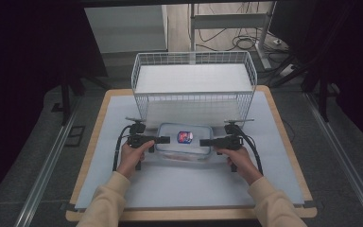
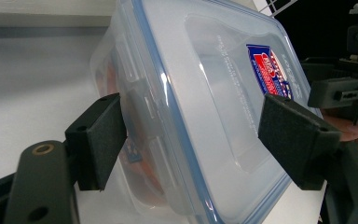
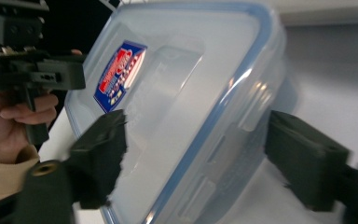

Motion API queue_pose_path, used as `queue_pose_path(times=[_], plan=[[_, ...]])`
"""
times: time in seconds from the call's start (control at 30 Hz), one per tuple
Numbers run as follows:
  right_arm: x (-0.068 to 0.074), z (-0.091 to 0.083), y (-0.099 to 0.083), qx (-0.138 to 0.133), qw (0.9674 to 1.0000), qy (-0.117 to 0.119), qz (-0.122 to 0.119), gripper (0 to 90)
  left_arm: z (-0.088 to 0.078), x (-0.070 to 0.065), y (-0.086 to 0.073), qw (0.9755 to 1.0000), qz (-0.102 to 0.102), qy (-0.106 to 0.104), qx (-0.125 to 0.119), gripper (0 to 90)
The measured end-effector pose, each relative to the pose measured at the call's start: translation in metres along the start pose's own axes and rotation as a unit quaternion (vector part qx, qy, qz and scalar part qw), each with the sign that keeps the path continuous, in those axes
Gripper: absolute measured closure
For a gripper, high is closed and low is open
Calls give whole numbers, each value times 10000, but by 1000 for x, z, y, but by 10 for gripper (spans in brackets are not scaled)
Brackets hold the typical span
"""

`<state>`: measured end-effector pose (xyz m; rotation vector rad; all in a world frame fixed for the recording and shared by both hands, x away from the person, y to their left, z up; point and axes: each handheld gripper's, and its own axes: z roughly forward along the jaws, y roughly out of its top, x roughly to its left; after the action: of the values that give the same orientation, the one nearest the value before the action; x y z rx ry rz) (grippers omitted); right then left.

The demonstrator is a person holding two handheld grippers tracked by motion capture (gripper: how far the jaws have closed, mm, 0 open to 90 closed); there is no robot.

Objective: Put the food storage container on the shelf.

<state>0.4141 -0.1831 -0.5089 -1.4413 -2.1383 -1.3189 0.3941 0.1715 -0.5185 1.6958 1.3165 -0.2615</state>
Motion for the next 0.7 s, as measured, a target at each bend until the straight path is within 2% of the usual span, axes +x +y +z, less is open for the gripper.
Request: queue_pose_path(times=[0.03,0.2,0.4,0.5,0.57,0.6,0.7], plan=[[-1,-4,0,-72,10000,7,2,319,0,0,0,10000,-1,3,-14,236],[-1,-8,-2,-154,9998,64,95,355,-2,-3,-4,9999,105,44,-105,240],[3,-15,-6,-278,9996,110,9,439,-8,-13,-13,9989,262,190,-340,267],[5,-18,-8,-318,9994,139,-56,452,-10,-15,-16,9984,344,218,-380,279],[7,-19,-9,-326,9993,98,-159,452,-11,-16,-18,9983,357,210,-414,282],[7,-19,-9,-329,9993,93,-173,457,-12,-14,-18,9984,308,165,-452,300],[7,-20,-10,-343,9991,151,-192,470,-15,-12,-19,9982,368,86,-456,321]])
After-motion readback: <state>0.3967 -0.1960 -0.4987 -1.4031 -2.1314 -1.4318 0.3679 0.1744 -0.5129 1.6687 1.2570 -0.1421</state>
